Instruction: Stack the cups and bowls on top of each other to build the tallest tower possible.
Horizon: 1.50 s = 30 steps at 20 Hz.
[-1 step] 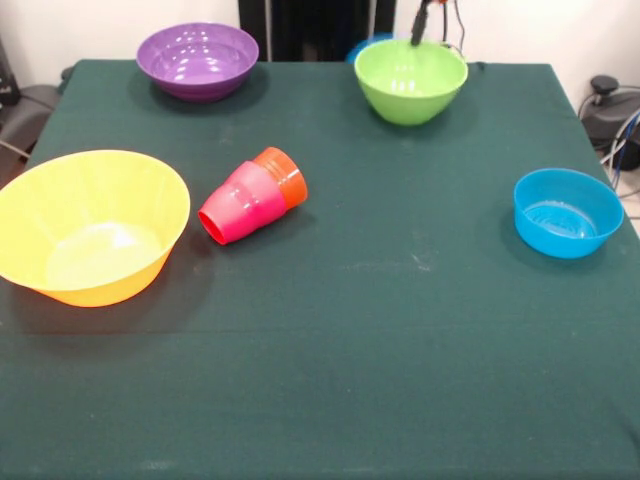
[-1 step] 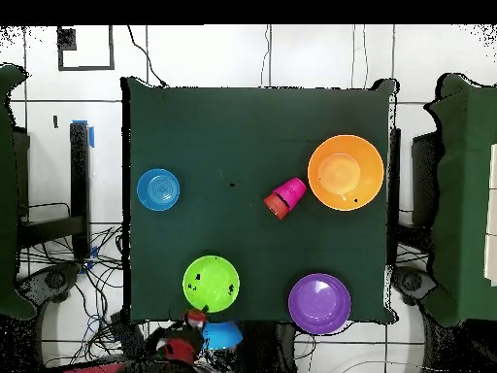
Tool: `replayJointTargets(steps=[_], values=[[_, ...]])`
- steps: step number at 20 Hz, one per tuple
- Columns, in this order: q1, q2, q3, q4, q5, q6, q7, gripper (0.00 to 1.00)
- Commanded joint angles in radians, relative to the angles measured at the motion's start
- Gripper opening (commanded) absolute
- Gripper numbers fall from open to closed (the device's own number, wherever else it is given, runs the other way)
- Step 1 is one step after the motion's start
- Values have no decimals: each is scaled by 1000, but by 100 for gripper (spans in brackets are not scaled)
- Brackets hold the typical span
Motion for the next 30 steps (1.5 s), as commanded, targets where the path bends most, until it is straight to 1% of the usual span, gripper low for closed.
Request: replayJointTargets(steps=[1, 3, 4, 7, 9, 12, 13, 15, 17, 18, 19, 20, 21, 22, 23, 24, 25, 27, 29, 30], values=[[86, 170, 83, 72, -74, -137, 387, 100], [146, 238, 59, 85, -116, -214, 440, 100], [192, 270, 43, 93, -123, -250, 465, 100], [357, 374, -1, 117, -157, -343, 501, 100], [474, 438, 3, 135, -177, -395, 558, 100], [640, 483, 75, 173, -142, -450, 649, 100], [694, 485, 107, 187, -109, -463, 677, 100], [805, 482, 169, 219, -17, -473, 703, 100], [905, 476, 224, 249, 60, -467, 686, 100], [944, 494, 240, 257, 62, -494, 697, 100], [989, 492, 278, 267, 82, -496, 689, 100], [1023, 505, 299, 275, 91, -514, 697, 100], [1053, 501, 329, 282, 107, -520, 703, 100], [1088, 521, 337, 286, 107, -549, 724, 100], [1117, 513, 368, 294, 130, -550, 730, 100], [1150, 547, 364, 295, 114, -586, 754, 100], [1178, 542, 393, 300, 138, -593, 767, 100], [1244, 585, 405, 302, 145, -641, 801, 100], [1290, 625, 425, 299, 164, -674, 818, 100], [1303, 659, 411, 289, 156, -690, 807, 100]])
